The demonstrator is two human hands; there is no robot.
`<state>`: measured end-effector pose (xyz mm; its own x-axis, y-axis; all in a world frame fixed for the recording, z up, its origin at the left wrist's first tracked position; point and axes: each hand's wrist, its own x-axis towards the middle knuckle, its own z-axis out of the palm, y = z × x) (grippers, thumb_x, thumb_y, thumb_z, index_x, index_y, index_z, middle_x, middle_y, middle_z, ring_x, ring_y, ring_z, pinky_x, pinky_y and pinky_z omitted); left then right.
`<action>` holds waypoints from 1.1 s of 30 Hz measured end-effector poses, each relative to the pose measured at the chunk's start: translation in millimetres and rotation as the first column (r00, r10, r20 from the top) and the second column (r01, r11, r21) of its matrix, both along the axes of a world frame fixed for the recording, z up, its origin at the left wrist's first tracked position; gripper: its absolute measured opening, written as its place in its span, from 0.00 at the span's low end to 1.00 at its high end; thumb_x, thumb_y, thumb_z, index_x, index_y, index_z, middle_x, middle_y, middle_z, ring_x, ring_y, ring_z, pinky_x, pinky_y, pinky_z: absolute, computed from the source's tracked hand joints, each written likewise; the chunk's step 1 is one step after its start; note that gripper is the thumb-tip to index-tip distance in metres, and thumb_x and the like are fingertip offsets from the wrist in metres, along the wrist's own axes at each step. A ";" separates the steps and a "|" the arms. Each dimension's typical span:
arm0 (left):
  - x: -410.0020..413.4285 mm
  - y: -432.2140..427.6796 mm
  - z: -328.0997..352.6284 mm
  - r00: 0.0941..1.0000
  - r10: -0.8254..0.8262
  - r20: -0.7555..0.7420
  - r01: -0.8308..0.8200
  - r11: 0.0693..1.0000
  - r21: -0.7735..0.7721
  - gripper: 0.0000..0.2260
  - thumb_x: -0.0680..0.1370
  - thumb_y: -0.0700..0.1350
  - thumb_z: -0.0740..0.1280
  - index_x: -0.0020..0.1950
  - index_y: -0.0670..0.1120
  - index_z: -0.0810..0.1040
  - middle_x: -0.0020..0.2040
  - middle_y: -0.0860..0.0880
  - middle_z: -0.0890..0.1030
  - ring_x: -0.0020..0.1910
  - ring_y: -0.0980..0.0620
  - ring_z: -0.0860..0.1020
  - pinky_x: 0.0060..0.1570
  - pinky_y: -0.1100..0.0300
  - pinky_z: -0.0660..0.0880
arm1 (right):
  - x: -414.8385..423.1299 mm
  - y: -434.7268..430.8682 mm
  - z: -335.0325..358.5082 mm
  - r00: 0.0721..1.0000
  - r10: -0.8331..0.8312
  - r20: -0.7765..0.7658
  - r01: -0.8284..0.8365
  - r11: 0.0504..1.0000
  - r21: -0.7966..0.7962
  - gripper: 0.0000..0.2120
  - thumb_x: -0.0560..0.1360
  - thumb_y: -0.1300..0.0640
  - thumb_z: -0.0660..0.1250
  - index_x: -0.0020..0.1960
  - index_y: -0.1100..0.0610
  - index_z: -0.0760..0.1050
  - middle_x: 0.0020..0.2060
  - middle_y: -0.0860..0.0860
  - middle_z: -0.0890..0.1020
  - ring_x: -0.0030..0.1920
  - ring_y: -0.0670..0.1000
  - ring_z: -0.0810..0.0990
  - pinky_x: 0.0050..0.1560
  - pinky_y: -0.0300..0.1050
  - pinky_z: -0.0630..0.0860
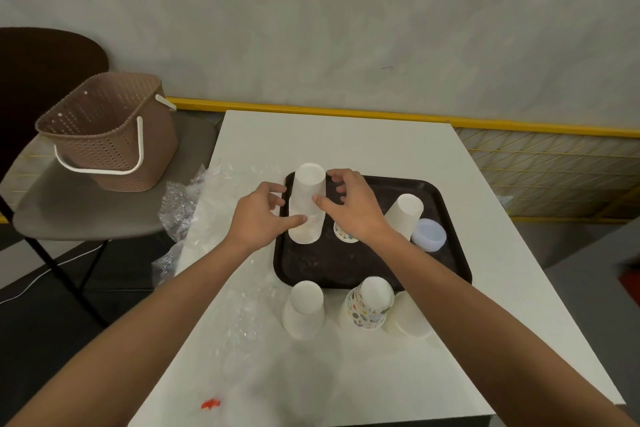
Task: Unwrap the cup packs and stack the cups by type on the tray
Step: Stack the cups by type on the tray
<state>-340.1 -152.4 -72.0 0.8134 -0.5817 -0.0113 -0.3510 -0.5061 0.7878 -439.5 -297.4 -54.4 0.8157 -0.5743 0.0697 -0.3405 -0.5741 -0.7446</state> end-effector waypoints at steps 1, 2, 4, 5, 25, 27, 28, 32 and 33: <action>-4.9 5.1 -0.5 1.000 -0.008 -0.012 0.008 1.000 -0.009 0.29 0.64 0.53 0.78 0.62 0.48 0.73 0.51 0.51 0.80 0.51 0.53 0.76 0.50 0.63 0.71 | -4.1 2.8 -1.0 1.000 0.016 -0.008 -0.016 1.000 -0.011 0.25 0.73 0.49 0.70 0.67 0.53 0.68 0.63 0.49 0.72 0.58 0.46 0.73 0.61 0.42 0.72; -10.3 9.8 -0.8 0.999 -0.022 -0.023 0.022 1.000 -0.012 0.30 0.65 0.53 0.78 0.62 0.48 0.73 0.51 0.52 0.79 0.52 0.54 0.77 0.50 0.63 0.71 | -8.4 5.6 -1.9 0.999 0.040 -0.018 -0.040 0.999 -0.024 0.23 0.73 0.49 0.69 0.66 0.53 0.69 0.61 0.49 0.73 0.56 0.45 0.72 0.59 0.41 0.72; -21.8 20.2 -2.2 0.997 -0.070 -0.034 0.070 0.997 0.013 0.31 0.65 0.53 0.78 0.64 0.48 0.72 0.55 0.53 0.78 0.54 0.54 0.76 0.51 0.64 0.71 | -16.7 11.9 -4.2 0.995 0.095 -0.039 -0.097 0.994 -0.043 0.21 0.74 0.50 0.69 0.64 0.54 0.71 0.60 0.50 0.75 0.54 0.44 0.72 0.57 0.40 0.72; -28.0 25.5 -3.4 0.994 -0.101 -0.040 0.102 0.994 0.028 0.32 0.64 0.53 0.78 0.65 0.49 0.71 0.57 0.52 0.78 0.55 0.55 0.75 0.52 0.63 0.71 | -20.7 15.1 -5.5 0.992 0.119 -0.045 -0.121 0.992 -0.045 0.21 0.74 0.50 0.69 0.64 0.54 0.71 0.60 0.50 0.75 0.54 0.45 0.73 0.56 0.40 0.73; -91.8 46.5 -60.5 0.925 -0.378 0.036 0.346 0.879 0.329 0.32 0.66 0.52 0.76 0.67 0.48 0.68 0.60 0.49 0.77 0.56 0.48 0.77 0.54 0.56 0.73 | -58.3 49.4 -17.8 0.901 0.351 -0.256 -0.346 0.936 0.065 0.23 0.73 0.54 0.70 0.66 0.53 0.69 0.58 0.51 0.75 0.56 0.50 0.75 0.57 0.44 0.75; -90.8 46.0 -62.0 0.931 -0.365 0.025 0.340 0.887 0.314 0.30 0.66 0.53 0.76 0.64 0.48 0.69 0.57 0.50 0.79 0.53 0.48 0.77 0.48 0.59 0.72 | -60.0 49.4 -19.1 0.897 0.357 -0.260 -0.351 0.934 0.071 0.21 0.74 0.54 0.70 0.65 0.53 0.70 0.57 0.51 0.76 0.55 0.50 0.76 0.57 0.43 0.75; -90.3 46.1 -62.1 0.934 -0.358 0.013 0.337 0.891 0.303 0.29 0.66 0.53 0.76 0.62 0.48 0.70 0.55 0.50 0.79 0.52 0.48 0.77 0.46 0.60 0.70 | -60.6 49.2 -19.8 0.896 0.359 -0.261 -0.352 0.933 0.076 0.21 0.74 0.54 0.69 0.65 0.53 0.71 0.56 0.52 0.77 0.55 0.49 0.76 0.56 0.42 0.74; -87.1 47.6 -55.4 0.959 -0.279 -0.045 0.282 0.937 0.205 0.30 0.65 0.53 0.77 0.63 0.50 0.71 0.54 0.51 0.80 0.50 0.51 0.77 0.46 0.61 0.71 | -62.0 47.2 -18.8 0.899 0.359 -0.249 -0.355 0.933 0.066 0.19 0.75 0.54 0.68 0.64 0.54 0.72 0.56 0.52 0.78 0.56 0.49 0.76 0.55 0.39 0.72; -85.7 48.0 -51.3 0.965 -0.257 -0.049 0.261 0.948 0.180 0.29 0.65 0.52 0.77 0.62 0.50 0.72 0.53 0.52 0.80 0.49 0.52 0.77 0.46 0.61 0.72 | -62.1 46.0 -18.0 0.905 0.350 -0.241 -0.347 0.936 0.056 0.18 0.75 0.53 0.68 0.64 0.54 0.72 0.56 0.52 0.78 0.56 0.49 0.76 0.56 0.38 0.72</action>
<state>-425.8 -104.4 -123.3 0.6330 -0.7584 -0.1554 -0.4713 -0.5368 0.6998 -501.6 -251.4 -72.4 0.9548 -0.2502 -0.1607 -0.2915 -0.6811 -0.6717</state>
